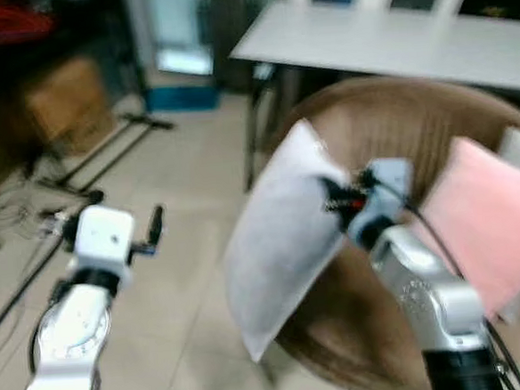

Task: Move the pillow to the sofa from floor

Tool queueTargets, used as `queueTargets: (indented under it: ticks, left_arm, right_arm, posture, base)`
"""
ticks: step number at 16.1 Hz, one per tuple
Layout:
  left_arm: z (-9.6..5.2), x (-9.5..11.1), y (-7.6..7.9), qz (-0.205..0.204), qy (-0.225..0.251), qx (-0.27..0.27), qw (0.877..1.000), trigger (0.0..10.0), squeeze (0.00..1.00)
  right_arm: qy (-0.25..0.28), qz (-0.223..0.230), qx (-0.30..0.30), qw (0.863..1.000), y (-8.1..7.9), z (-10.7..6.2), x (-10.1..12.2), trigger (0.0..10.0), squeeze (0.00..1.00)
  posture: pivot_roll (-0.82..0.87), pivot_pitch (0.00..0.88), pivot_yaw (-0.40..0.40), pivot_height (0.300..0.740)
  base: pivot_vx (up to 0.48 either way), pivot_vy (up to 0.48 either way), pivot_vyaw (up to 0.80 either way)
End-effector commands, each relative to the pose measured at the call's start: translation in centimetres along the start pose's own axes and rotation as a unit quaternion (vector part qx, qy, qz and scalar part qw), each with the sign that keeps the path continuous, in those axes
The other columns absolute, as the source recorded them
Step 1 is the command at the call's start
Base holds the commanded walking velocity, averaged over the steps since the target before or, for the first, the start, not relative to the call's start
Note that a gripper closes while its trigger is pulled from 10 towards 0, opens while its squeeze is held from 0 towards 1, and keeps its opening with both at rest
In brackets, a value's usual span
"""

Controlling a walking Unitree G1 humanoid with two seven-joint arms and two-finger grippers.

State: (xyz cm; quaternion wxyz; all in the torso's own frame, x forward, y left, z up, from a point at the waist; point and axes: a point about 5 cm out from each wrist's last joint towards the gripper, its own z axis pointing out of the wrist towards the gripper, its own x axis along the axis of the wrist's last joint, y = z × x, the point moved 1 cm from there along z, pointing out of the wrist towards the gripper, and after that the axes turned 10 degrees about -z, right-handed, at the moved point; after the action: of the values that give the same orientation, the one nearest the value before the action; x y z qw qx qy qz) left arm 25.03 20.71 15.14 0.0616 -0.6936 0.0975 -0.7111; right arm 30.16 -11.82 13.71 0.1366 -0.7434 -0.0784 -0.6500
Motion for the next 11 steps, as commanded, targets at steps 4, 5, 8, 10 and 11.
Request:
queueTargets:
  ticks: [4, 5, 8, 10, 11]
  left_arm:
    - [0.07, 0.09, 0.60, 0.000, -0.002, -0.024, 1.000, 10.0, 0.05]
    - [0.07, 0.09, 0.53, 0.002, -0.003, -0.026, 1.000, 10.0, 0.05]
    - [0.10, 0.13, 0.52, 0.003, -0.004, -0.030, 1.000, 10.0, 0.05]
    - [0.10, 0.11, 0.60, 0.003, -0.005, -0.034, 0.999, 10.0, 0.05]
    - [0.14, 0.10, 0.60, 0.002, -0.006, -0.036, 0.999, 10.0, 0.05]
  right_arm:
    - [0.035, -0.019, -0.021, 0.999, 1.23, -0.24, 1.75, 10.0, 0.00]
    - [0.037, -0.020, -0.018, 0.999, 1.10, -0.16, 1.81, 10.0, 0.00]
    - [0.036, -0.022, -0.015, 0.999, 0.97, -0.07, 1.79, 10.0, 0.00]
    - [0.037, -0.024, -0.016, 0.999, 1.00, -0.05, 1.84, 10.0, 0.00]
    - [0.038, -0.025, -0.016, 0.999, 0.98, -0.01, 1.87, 10.0, 0.00]
  posture:
    - [0.01, 0.000, -0.035, 0.740]
    - [0.01, 0.000, -0.035, 0.740]
    - [0.01, 0.000, -0.030, 0.740]
    - [0.00, 0.000, -0.026, 0.740]
    - [0.00, 0.000, -0.024, 0.740]
  base:
    - [0.286, 0.000, -0.60]
    - [0.285, 0.000, 0.00]
    - [0.286, 0.000, 0.00]
    - [0.285, 0.000, 0.00]
    - [0.285, 0.000, 0.00]
